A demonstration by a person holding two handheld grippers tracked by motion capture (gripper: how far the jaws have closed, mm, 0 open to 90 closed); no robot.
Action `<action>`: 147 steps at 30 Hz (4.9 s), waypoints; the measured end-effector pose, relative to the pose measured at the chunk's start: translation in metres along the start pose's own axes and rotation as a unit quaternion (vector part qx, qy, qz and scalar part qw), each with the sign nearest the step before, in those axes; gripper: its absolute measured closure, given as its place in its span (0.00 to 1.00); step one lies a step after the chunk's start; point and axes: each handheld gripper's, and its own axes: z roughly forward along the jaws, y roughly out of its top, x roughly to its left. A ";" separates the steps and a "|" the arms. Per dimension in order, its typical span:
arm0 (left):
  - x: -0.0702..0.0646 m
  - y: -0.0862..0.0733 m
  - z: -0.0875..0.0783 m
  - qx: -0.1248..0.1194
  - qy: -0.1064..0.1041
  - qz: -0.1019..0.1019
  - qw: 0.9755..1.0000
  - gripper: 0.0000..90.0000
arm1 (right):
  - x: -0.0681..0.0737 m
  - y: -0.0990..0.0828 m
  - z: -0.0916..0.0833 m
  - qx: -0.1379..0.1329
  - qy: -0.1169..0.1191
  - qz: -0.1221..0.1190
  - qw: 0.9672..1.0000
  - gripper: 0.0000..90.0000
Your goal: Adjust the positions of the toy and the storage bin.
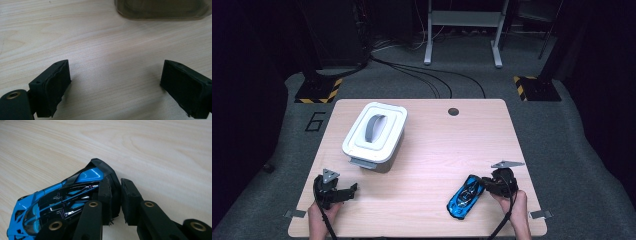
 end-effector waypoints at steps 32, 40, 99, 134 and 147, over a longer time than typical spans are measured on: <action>0.000 0.000 -0.001 0.004 -0.002 0.001 1.000 0.10 | 0.003 0.026 0.011 -0.010 -0.010 0.001 1.000 0.74; -0.001 0.000 0.001 -0.004 -0.001 -0.005 1.000 0.10 | 0.004 0.015 0.002 -0.009 -0.029 0.050 0.998 0.72; 0.000 0.000 -0.001 0.006 -0.002 0.004 1.000 0.10 | 0.046 0.018 0.021 -0.022 -0.045 0.090 0.995 0.06; -0.001 0.000 -0.001 0.001 -0.001 0.003 1.000 0.10 | 0.073 -0.034 0.028 0.023 -0.032 -0.040 0.998 0.19; 0.000 0.000 -0.001 0.004 -0.003 0.001 1.000 0.10 | 0.040 -0.035 0.014 0.041 0.013 -0.065 0.997 0.19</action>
